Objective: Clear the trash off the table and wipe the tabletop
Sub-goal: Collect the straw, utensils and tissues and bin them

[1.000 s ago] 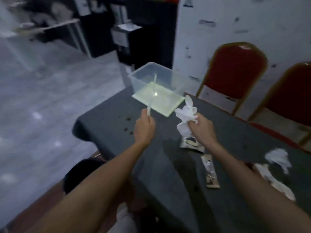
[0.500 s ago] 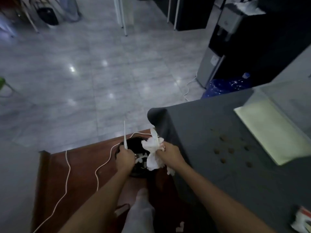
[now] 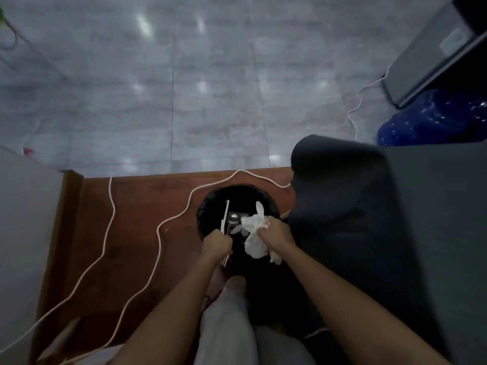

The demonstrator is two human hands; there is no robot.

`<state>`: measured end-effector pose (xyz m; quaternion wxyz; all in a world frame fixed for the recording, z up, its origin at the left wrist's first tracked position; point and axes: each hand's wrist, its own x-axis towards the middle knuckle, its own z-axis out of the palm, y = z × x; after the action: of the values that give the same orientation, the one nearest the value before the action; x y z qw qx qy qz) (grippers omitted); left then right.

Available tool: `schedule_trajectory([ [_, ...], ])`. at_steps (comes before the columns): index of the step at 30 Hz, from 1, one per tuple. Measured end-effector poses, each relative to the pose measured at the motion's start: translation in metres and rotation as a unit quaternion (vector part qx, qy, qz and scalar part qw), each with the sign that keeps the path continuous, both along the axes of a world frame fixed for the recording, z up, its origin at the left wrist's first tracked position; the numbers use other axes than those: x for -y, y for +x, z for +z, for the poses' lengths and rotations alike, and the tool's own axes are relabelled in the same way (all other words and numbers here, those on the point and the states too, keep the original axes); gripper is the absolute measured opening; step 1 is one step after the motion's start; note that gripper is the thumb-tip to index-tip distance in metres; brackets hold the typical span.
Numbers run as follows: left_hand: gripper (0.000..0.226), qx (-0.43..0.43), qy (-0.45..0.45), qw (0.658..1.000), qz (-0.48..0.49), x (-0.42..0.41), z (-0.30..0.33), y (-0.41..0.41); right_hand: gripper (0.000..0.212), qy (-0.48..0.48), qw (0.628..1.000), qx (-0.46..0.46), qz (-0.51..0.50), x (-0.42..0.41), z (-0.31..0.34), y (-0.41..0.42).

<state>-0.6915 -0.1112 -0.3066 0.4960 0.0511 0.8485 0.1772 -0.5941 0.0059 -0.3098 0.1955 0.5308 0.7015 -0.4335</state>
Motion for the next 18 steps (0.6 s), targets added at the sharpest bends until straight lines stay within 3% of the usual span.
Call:
schedule_trajectory([
  [5, 0.026, 0.036, 0.041, 0.997, 0.048, -0.008, -0.09, -0.003, 0.031, 0.012, 0.998, 0.025, 0.056, -0.008, -0.09, -0.02],
  [10, 0.039, -0.011, 0.033, 0.999, 0.041, -0.015, -0.128, -0.004, 0.042, -0.015, 0.999, 0.03, 0.035, -0.02, -0.136, -0.022],
  [13, 0.039, -0.029, 0.014, 0.999, 0.012, -0.012, -0.125, -0.004, 0.06, -0.079, 0.996, 0.028, -0.03, -0.018, -0.132, -0.02],
  [18, 0.033, -0.085, 0.025, 0.994, -0.069, -0.014, -0.056, 0.003, 0.028, -0.071, 0.996, 0.004, -0.05, -0.019, -0.059, -0.015],
])
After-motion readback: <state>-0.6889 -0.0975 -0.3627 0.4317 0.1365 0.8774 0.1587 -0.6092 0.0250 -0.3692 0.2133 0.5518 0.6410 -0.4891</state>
